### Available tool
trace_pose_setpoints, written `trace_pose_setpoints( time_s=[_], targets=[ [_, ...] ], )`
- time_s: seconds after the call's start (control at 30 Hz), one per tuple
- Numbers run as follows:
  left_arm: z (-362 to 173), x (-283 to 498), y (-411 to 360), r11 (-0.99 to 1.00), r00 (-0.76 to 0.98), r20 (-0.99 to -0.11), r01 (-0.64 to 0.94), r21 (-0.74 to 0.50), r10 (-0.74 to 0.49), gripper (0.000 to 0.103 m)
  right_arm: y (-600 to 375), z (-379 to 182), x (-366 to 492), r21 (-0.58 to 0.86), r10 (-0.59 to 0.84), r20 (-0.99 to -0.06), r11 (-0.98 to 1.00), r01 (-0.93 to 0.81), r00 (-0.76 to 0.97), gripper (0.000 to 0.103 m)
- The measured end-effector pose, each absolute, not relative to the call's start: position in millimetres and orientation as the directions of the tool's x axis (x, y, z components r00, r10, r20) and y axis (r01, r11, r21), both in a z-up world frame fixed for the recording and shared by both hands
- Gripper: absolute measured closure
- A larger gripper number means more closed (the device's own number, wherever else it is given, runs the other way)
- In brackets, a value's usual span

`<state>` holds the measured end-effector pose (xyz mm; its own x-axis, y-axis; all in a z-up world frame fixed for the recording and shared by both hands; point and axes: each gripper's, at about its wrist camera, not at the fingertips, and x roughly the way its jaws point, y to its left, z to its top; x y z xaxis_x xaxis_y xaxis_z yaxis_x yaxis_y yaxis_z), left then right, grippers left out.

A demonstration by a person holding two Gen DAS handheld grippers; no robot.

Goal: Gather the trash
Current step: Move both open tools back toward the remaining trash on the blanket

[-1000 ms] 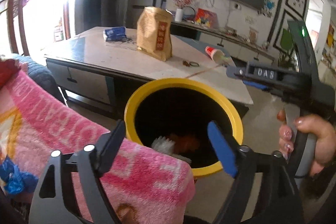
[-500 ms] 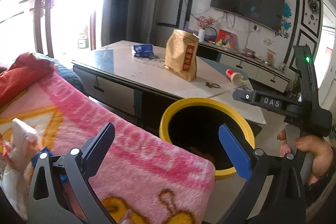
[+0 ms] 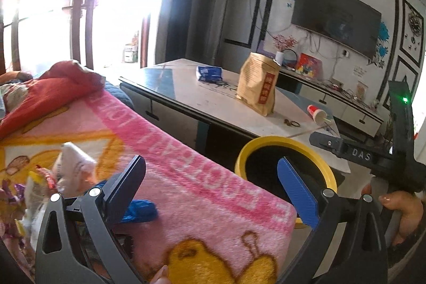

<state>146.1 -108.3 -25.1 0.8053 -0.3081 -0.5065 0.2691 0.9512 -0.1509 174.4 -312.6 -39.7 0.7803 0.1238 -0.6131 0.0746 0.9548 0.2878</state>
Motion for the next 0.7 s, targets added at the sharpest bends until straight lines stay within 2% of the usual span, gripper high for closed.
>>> trace_pose_setpoints(
  time_s=[0.7],
  targets=[
    [-17.5, 123.6, -37.1, 0.979, 0.854, -0.487, 0.117, -0.164, -0.184, 0.007, -240.2, -31.9, 158.5, 0.281, 0.278, -0.596, 0.951, -0.128, 0.753, 0.046]
  ],
)
